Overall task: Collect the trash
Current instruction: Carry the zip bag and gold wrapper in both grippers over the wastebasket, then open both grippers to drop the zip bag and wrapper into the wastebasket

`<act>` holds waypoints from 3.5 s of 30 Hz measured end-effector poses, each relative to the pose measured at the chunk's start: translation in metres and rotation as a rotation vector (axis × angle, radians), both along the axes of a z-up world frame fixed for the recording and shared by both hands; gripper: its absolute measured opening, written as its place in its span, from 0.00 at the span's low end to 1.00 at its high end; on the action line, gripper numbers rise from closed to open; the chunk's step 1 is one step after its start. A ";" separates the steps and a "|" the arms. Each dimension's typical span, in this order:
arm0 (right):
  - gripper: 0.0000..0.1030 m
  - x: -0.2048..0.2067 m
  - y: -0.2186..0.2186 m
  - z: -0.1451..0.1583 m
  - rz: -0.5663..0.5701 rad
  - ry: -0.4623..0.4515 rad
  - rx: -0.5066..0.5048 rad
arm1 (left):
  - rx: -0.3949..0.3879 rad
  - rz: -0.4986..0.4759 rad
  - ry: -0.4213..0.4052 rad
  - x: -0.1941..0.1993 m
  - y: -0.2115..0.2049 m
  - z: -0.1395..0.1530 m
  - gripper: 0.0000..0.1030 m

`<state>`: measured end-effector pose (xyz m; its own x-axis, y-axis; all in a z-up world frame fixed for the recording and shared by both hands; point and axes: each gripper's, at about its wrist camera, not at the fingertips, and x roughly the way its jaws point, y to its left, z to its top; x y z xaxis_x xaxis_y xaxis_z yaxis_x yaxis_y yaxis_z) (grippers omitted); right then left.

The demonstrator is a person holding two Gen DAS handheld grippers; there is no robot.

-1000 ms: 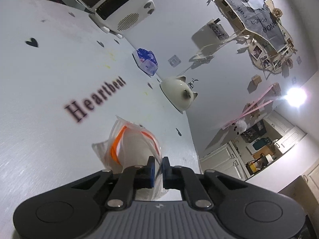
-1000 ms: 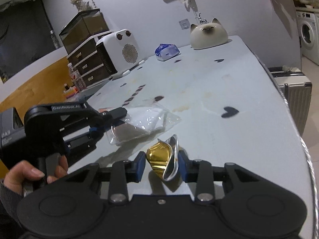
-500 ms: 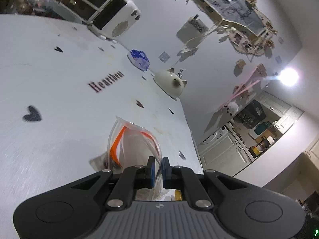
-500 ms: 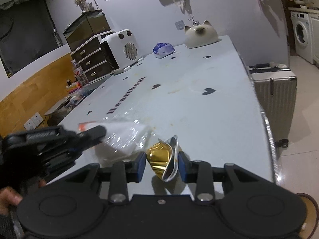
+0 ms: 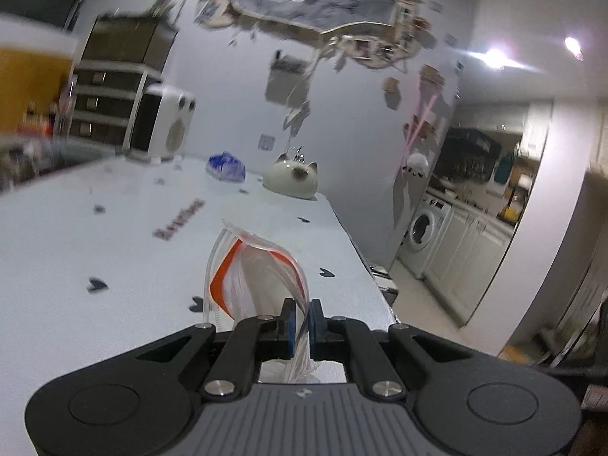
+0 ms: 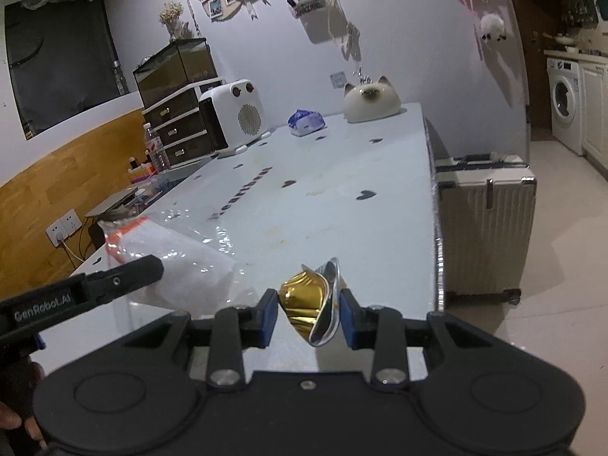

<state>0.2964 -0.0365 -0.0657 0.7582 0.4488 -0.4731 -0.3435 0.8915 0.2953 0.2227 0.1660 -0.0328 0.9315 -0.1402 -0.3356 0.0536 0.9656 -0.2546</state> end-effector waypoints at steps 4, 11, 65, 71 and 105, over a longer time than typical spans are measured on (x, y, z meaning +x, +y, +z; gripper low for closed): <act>0.34 -0.018 -0.013 0.008 -0.009 -0.032 -0.008 | 0.085 0.012 -0.008 -0.019 -0.019 0.006 0.06; 0.34 -0.048 -0.043 0.020 -0.031 -0.091 -0.028 | 0.137 0.025 0.007 -0.041 -0.046 0.006 0.06; 0.34 -0.042 -0.348 -0.201 -0.473 0.301 -0.121 | 0.198 -0.352 0.492 0.086 -0.345 -0.241 0.06; 0.34 0.001 -0.352 -0.251 -0.433 0.382 -0.139 | 0.200 -0.337 0.597 0.132 -0.343 -0.305 0.06; 0.49 0.145 -0.324 -0.416 -0.313 0.591 -0.029 | 0.232 -0.380 0.812 0.201 -0.346 -0.482 0.75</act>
